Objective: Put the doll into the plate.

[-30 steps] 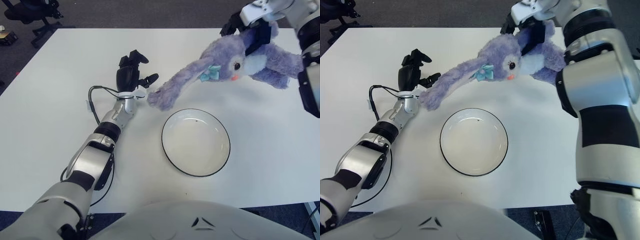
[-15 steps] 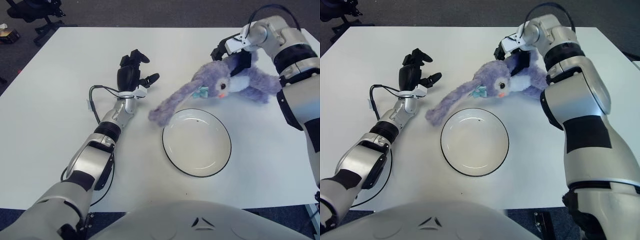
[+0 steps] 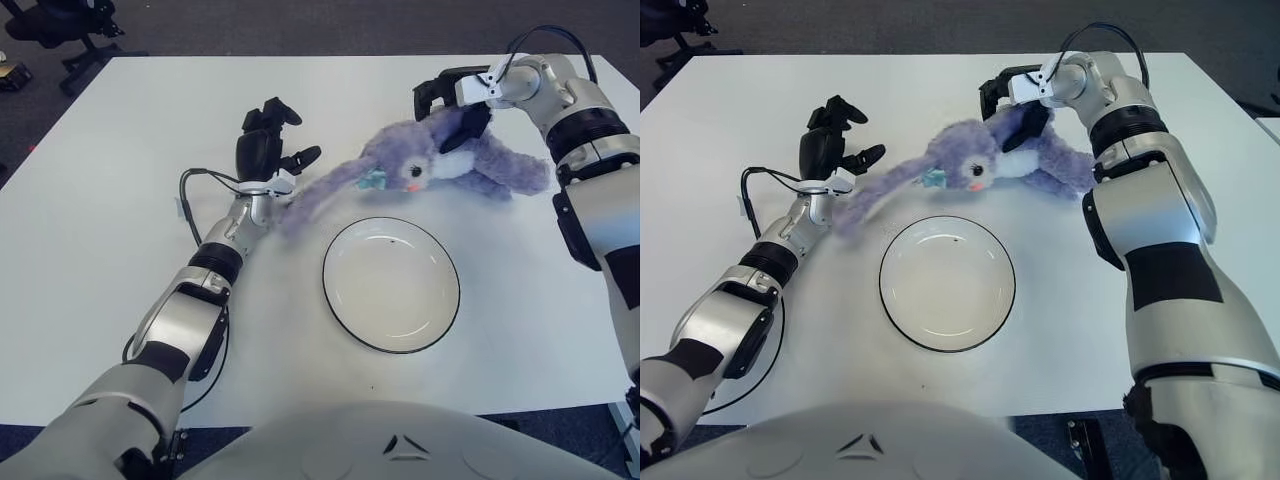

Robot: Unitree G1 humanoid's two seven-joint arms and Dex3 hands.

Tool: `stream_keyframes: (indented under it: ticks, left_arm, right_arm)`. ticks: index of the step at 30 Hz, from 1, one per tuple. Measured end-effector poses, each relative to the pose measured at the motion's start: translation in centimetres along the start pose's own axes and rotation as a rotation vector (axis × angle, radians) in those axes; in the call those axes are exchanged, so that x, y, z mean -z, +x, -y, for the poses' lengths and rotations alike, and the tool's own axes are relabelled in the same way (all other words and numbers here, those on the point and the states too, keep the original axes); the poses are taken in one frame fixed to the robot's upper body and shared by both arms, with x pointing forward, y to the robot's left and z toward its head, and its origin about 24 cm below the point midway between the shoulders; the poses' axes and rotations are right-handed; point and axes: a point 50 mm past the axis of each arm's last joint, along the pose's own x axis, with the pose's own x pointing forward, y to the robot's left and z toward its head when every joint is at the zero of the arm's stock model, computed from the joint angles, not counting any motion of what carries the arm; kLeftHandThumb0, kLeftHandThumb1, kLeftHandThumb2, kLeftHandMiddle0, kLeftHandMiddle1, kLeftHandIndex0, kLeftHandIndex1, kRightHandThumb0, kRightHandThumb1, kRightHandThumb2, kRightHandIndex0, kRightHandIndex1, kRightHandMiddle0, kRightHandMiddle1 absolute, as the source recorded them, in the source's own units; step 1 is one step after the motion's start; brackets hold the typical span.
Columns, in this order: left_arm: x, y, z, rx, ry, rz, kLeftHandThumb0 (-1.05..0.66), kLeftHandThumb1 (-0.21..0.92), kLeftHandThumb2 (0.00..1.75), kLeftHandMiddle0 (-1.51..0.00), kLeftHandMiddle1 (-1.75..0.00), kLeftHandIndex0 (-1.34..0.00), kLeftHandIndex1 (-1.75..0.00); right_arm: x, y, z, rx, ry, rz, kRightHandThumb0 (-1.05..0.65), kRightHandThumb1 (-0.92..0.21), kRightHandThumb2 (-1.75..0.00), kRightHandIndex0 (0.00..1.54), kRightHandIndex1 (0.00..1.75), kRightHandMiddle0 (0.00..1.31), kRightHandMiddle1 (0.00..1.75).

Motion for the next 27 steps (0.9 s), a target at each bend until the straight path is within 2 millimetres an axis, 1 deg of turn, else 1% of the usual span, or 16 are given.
stream_keyframes:
  ticks: [1,2,3,4,7,11,13,14,21,27]
  left_arm:
    - [0.0,0.0,0.0,0.001,0.000,0.000,0.00,0.92,0.47,-0.26,-1.52,-0.16,-1.74]
    - [0.0,0.0,0.0,0.003,-0.001,0.000,0.00,0.92,0.47,-0.26,-1.53,-0.16,-1.74]
    - [0.0,0.0,0.0,0.005,-0.001,-0.001,0.00,0.92,0.47,-0.26,-1.53,-0.16,-1.74]
    - [0.0,0.0,0.0,0.005,-0.001,-0.001,0.00,0.92,0.47,-0.26,-1.53,-0.16,-1.74]
    - [0.0,0.0,0.0,0.007,-0.002,-0.002,0.00,0.92,0.47,-0.26,-1.54,-0.16,-1.74]
    - [0.0,0.0,0.0,0.011,-0.002,-0.002,0.00,0.92,0.47,-0.25,-1.54,-0.16,-1.73]
    - [0.0,0.0,0.0,0.012,-0.002,-0.003,0.00,0.92,0.47,-0.25,-1.54,-0.16,-1.73]
    - [0.0,0.0,0.0,0.012,-0.002,-0.003,0.00,0.92,0.47,-0.25,-1.54,-0.16,-1.73]
    - [0.0,0.0,0.1,0.013,-0.002,-0.003,0.00,0.92,0.47,-0.25,-1.54,-0.16,-1.74]
    - [0.0,0.0,0.1,0.014,-0.004,-0.003,0.00,0.92,0.47,-0.25,-1.54,-0.16,-1.73]
  right_arm:
    - [0.0,0.0,0.0,0.001,0.000,0.003,-0.67,-0.89,-0.01,0.37,0.63,0.21,0.67]
    - [0.1,-0.1,-0.1,0.003,0.002,0.009,-0.68,-0.90,-0.01,0.38,0.51,0.23,0.60]
    - [0.1,-0.1,-0.2,0.004,0.004,0.016,-0.70,-0.91,-0.03,0.37,0.32,0.24,0.49]
    - [0.1,-0.1,-0.4,0.006,0.009,0.022,-0.72,-0.91,-0.04,0.37,0.21,0.26,0.41]
    - [0.2,-0.1,-0.8,0.010,0.022,0.042,-0.74,-0.92,-0.08,0.33,0.07,0.28,0.28]
    - [0.4,-0.2,-1.5,0.018,0.025,0.064,-0.76,-0.92,-0.19,0.29,0.02,0.28,0.19]
    - [0.5,-0.2,-1.8,0.023,0.025,0.073,-0.77,-0.92,-0.21,0.28,0.01,0.29,0.18]
    - [0.6,-0.2,-2.0,0.023,0.026,0.075,-0.77,-0.92,-0.23,0.30,0.02,0.29,0.17]
    - [0.7,-0.5,-2.6,0.063,0.037,0.127,-0.76,-0.92,-0.29,0.36,0.01,0.33,0.12]
    - [0.7,-0.6,-2.5,0.080,0.038,0.142,-0.75,-0.92,-0.33,0.37,0.01,0.34,0.10]
